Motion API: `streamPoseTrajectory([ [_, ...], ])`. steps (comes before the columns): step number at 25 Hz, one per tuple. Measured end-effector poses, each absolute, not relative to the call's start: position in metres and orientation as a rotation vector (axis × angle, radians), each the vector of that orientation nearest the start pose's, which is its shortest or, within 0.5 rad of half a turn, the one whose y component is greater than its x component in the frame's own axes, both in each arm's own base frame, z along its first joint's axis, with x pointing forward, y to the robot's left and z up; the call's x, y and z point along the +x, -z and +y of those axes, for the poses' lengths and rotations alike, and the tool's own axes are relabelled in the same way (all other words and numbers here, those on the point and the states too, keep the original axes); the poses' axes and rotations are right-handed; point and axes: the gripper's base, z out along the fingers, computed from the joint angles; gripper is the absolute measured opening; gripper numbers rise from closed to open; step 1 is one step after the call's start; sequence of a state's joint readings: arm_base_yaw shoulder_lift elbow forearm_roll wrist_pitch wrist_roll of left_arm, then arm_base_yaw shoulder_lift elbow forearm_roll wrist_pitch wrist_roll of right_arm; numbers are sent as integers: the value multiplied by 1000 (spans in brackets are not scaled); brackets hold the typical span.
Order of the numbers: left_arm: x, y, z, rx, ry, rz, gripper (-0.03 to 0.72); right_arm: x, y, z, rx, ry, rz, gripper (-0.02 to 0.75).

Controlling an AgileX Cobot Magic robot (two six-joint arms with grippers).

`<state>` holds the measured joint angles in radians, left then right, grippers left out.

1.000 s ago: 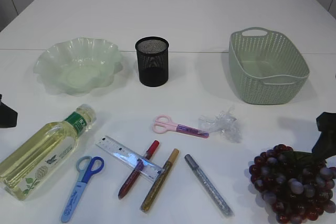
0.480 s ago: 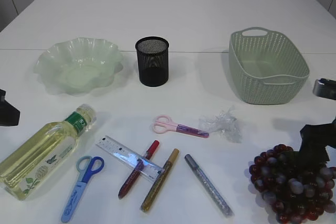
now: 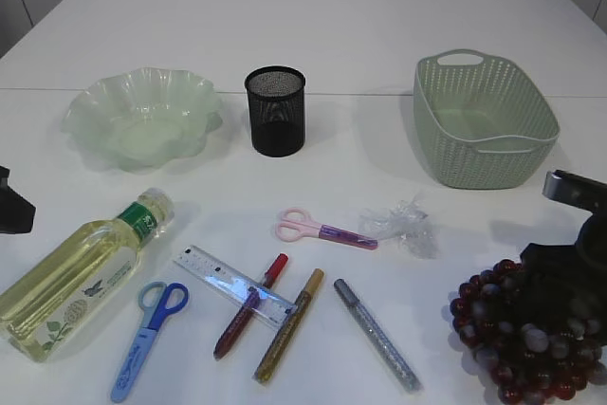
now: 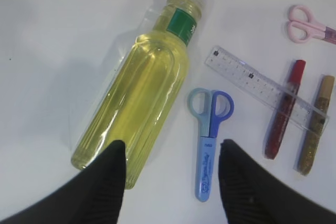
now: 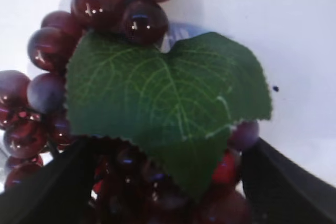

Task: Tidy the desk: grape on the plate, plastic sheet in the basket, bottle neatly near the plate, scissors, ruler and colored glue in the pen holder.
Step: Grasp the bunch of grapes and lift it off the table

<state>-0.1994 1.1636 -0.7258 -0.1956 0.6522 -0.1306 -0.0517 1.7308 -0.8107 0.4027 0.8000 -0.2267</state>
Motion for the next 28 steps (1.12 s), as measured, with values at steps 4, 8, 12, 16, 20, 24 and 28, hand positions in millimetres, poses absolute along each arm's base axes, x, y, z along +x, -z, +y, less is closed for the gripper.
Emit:
streamPoseTrajectory([
  [4,208,-256,-53,-66,333,2603,415,268,-134,13,202,-468,3135,592],
  [8,208,-256,-53,-66,333,2602,415,267,-134,14,210,-485,3141,390],
  [12,208,-255,-53,-65,333,2609,415,266,-136,17,203,-544,3149,230],
  [16,207,-255,-53,-64,332,2623,415,265,-141,20,151,-595,3142,207],
  [20,206,-255,-53,-60,331,2628,415,260,-164,21,84,-603,3075,200],
  [24,206,-255,-53,-60,331,2630,415,249,-197,23,27,-605,2986,195],
  [28,206,-254,-53,-52,329,2636,415,236,-228,27,5,-634,2879,191],
])
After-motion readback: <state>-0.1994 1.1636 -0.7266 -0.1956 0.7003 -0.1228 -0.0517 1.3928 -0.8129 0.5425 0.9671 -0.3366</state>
